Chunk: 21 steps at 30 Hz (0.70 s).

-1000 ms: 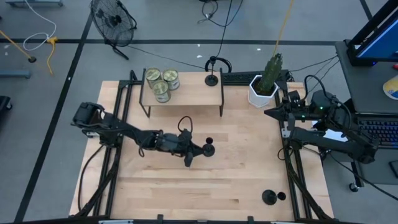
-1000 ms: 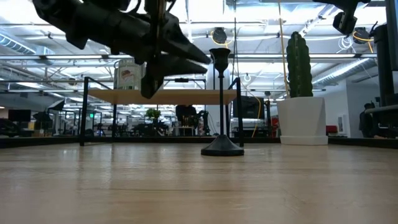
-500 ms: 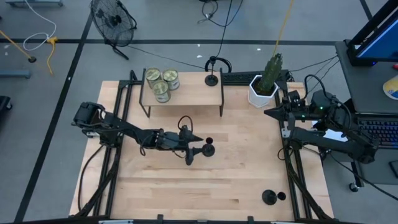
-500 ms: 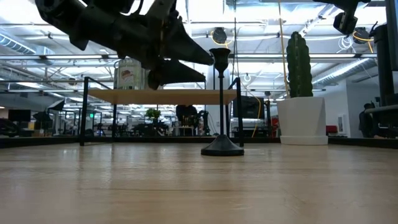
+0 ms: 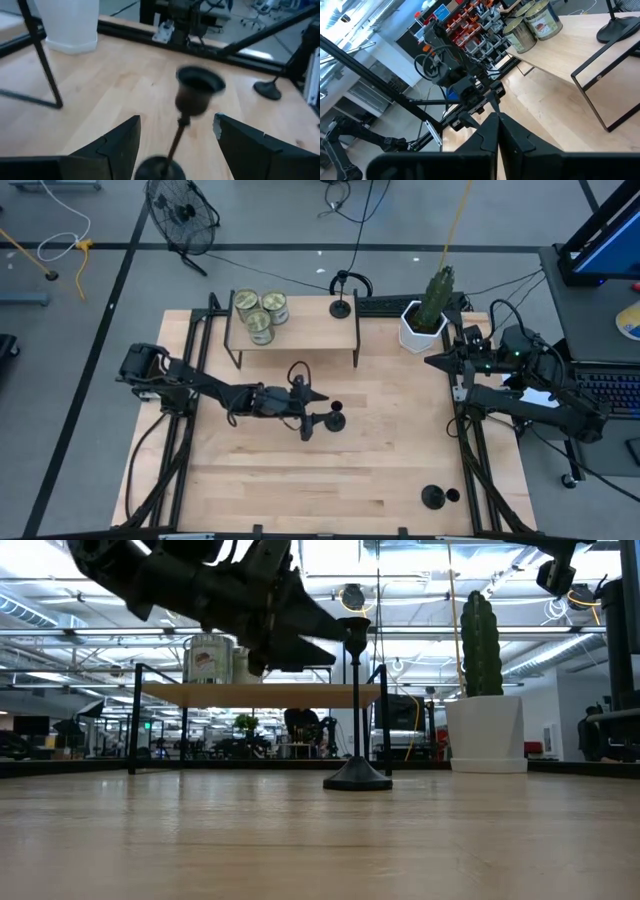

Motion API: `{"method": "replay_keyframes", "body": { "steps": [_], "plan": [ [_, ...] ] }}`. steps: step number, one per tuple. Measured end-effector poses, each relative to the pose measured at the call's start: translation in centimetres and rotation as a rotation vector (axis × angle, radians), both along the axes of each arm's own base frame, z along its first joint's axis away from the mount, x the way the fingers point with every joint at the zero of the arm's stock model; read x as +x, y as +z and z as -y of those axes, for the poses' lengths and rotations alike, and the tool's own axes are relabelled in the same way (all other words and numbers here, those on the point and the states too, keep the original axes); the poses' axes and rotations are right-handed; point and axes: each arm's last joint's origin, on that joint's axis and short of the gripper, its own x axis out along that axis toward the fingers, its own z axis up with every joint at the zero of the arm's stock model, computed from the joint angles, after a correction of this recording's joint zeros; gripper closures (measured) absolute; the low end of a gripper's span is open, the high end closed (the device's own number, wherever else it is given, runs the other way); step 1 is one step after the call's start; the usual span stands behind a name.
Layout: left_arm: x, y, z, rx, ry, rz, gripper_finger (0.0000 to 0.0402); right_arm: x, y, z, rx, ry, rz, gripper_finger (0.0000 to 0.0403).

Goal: Pick & Place candle stick holders
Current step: Put the top black candle holder on the shelf

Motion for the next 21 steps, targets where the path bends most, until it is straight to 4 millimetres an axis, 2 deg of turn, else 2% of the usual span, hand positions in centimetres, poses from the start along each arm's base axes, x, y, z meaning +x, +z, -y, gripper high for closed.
{"method": "replay_keyframes", "body": {
  "steps": [3,7,21],
  "plan": [
    [0.39,0.46,-0.49,0.008,-0.007,0.006,0.0142,0.00,0.01,0.00,0.000,0.000,0.001,0.0402],
    [0.40,0.11,-1.06,0.009,-0.003,-0.047,0.0142,0.03,0.18,0.01,-0.007,0.000,0.017,0.0402],
    [0.65,-0.23,-0.88,-0.047,-0.050,-0.039,0.0141,0.05,0.48,0.02,-0.017,-0.001,0.045,0.0403]
  ]
}}
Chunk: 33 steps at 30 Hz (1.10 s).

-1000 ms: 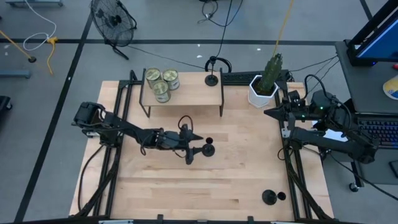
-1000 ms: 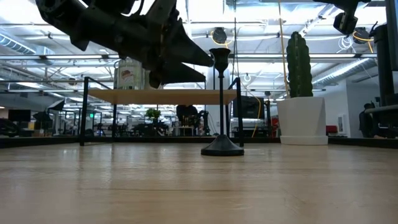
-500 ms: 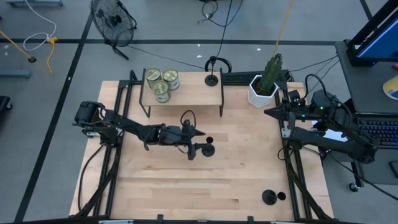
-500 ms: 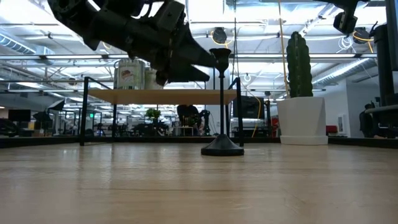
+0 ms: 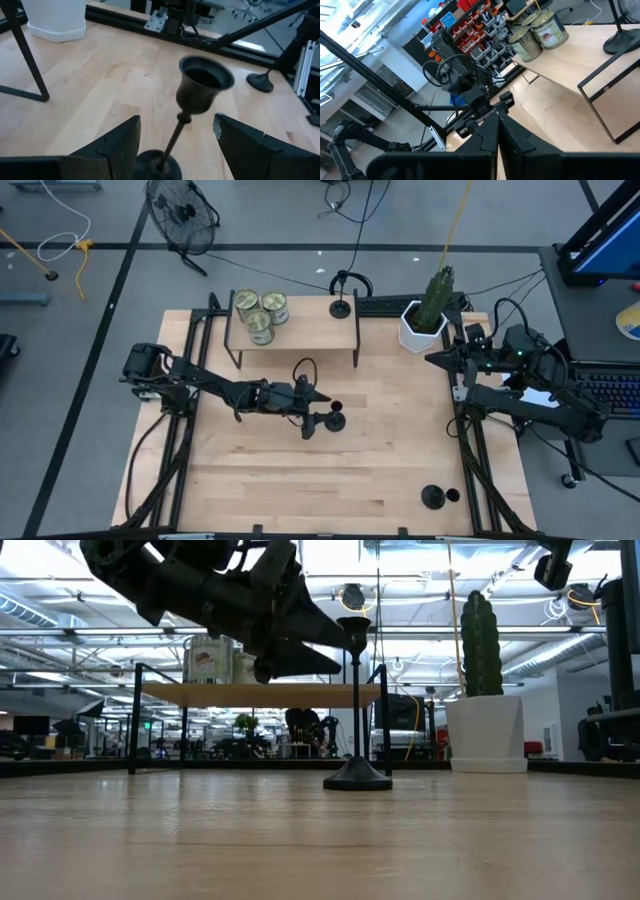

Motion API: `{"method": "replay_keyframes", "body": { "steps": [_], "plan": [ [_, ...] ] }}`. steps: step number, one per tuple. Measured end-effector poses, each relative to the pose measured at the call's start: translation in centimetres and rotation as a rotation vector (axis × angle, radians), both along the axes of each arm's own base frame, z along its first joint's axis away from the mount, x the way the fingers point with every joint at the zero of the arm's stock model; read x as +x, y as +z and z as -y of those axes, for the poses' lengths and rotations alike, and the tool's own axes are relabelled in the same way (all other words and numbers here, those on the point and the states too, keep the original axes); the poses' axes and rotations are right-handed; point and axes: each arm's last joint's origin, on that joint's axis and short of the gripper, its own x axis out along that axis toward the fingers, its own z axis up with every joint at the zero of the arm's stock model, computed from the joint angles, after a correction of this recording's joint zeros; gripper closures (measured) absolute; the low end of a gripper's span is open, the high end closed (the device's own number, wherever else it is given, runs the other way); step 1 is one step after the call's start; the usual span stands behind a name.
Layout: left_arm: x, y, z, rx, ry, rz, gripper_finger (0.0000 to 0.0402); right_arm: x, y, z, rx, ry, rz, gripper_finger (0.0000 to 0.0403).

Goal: Pick & Place candle stick holders
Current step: Put the top black candle holder on the shelf

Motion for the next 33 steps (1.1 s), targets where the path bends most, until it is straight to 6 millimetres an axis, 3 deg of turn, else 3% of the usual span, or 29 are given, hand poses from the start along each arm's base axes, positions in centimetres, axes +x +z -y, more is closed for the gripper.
{"method": "replay_keyframes", "body": {
  "steps": [10,20,33],
  "plan": [
    [0.9,-0.4,0.0,0.013,0.013,0.013,0.0105,0.0,0.0,0.0,0.009,-0.002,0.000,0.0403],
    [3.4,-0.5,0.1,0.042,0.003,0.010,0.0098,0.0,0.0,0.0,0.020,-0.003,0.001,0.0403],
    [2.7,0.7,0.1,0.009,0.015,-0.028,0.0115,0.0,0.0,0.0,0.027,0.000,0.001,0.0403]
  ]
}}
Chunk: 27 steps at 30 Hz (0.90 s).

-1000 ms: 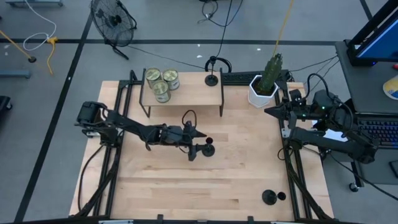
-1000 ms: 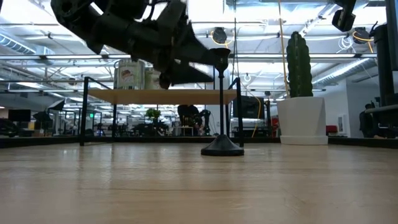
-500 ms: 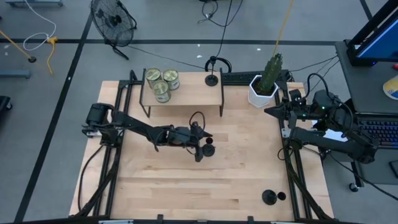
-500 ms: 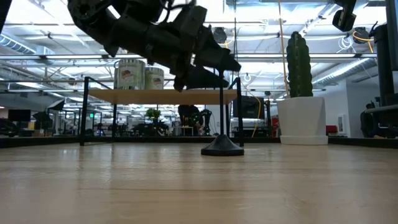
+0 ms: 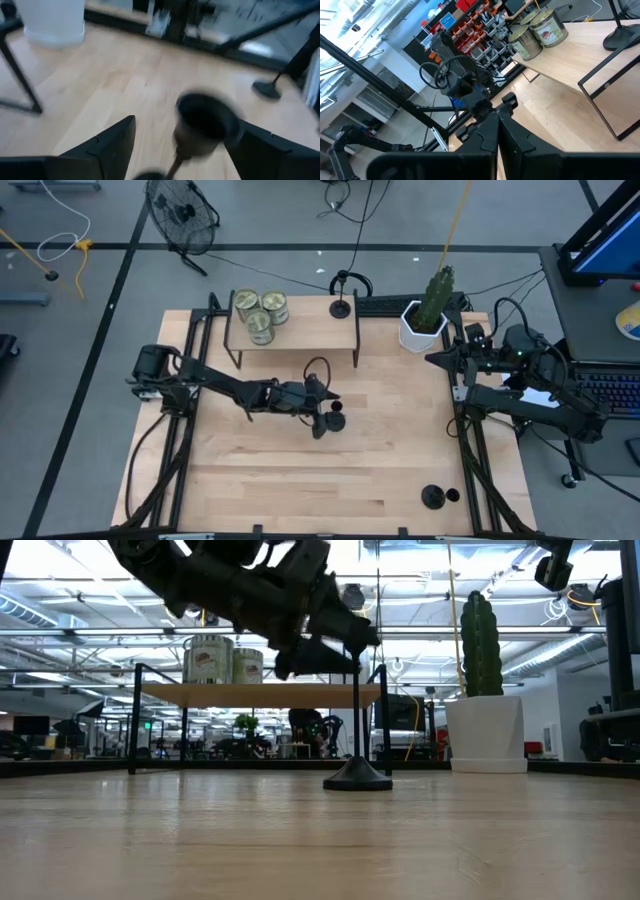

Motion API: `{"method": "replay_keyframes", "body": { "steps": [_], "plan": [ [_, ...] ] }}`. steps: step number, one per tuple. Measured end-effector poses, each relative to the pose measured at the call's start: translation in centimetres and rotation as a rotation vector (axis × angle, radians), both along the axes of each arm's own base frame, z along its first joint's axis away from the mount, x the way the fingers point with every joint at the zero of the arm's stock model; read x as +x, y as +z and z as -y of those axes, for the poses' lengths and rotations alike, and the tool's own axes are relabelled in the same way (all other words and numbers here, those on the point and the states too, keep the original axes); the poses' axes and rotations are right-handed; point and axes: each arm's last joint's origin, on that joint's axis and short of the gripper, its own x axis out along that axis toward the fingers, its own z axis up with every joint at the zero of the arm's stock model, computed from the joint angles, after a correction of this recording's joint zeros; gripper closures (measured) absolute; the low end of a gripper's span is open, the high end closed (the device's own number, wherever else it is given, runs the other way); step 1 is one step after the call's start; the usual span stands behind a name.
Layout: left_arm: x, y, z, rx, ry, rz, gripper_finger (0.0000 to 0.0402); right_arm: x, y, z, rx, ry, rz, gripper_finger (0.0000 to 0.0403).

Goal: Pick & Place candle stick holders
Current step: Put the top black candle holder on the shelf

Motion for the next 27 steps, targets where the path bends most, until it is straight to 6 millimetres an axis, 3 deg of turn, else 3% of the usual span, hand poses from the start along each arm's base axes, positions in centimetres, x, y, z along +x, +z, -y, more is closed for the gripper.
{"method": "replay_keyframes", "body": {
  "steps": [12,27],
  "plan": [
    [-0.46,0.93,-0.05,-0.016,0.005,0.004,0.0224,0.00,-0.07,0.00,0.001,0.001,-0.007,0.0403],
    [-0.44,1.05,0.04,-0.059,0.026,0.019,0.0280,0.00,-0.07,-0.01,0.000,0.001,-0.007,0.0403]
  ]
}}
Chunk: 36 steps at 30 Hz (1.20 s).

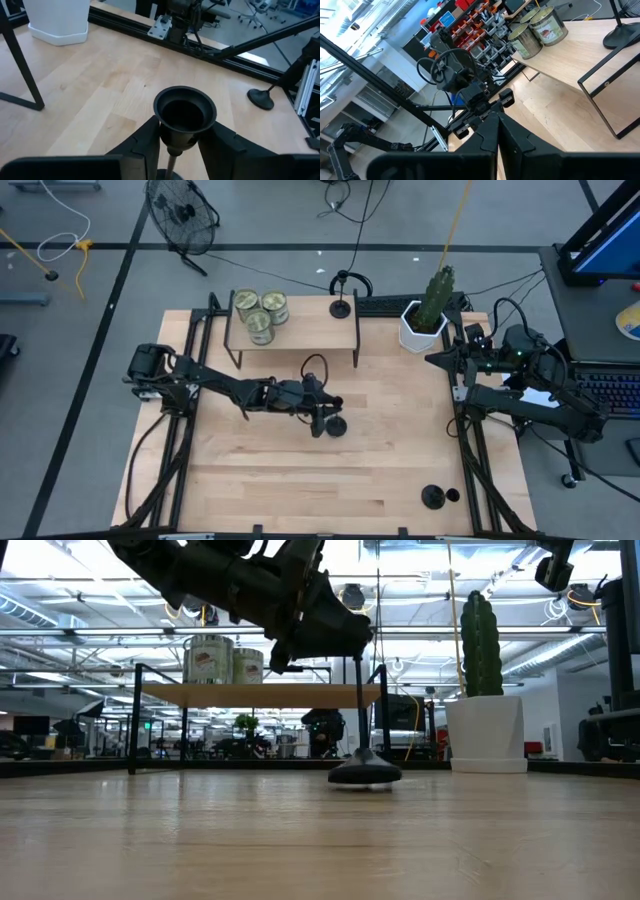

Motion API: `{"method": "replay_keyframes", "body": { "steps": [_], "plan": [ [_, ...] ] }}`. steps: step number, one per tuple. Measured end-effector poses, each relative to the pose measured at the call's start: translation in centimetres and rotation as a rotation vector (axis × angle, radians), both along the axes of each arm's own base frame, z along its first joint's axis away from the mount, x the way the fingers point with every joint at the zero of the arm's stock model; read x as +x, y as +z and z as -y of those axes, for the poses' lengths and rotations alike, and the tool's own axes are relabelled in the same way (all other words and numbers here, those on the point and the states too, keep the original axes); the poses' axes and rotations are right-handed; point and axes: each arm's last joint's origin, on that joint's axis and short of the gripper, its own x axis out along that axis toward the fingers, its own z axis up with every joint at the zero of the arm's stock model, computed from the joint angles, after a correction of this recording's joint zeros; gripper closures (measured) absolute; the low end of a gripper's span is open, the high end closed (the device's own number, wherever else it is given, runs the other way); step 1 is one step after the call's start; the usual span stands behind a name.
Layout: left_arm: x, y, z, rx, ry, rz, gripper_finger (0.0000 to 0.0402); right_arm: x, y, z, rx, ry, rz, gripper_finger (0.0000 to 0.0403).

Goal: Pick & Place candle stick holders
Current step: Put the top black candle holder on the shelf

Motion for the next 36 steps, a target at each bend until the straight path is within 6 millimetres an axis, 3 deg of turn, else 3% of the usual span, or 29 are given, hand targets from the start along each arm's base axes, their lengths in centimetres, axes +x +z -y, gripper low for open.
{"method": "replay_keyframes", "body": {
  "steps": [11,24,36],
  "plan": [
    [0.1,0.5,0.0,-0.005,-0.001,0.049,0.0274,0.0,0.0,0.0,0.000,0.000,0.000,0.0403],
    [0.4,2.4,-0.4,0.008,0.018,0.222,0.0277,0.0,0.0,0.0,0.002,0.000,-0.001,0.0403],
    [-1.5,8.2,-2.7,0.147,0.167,0.311,0.0279,0.0,0.0,0.0,-0.004,0.001,-0.001,0.0403]
  ]
}}
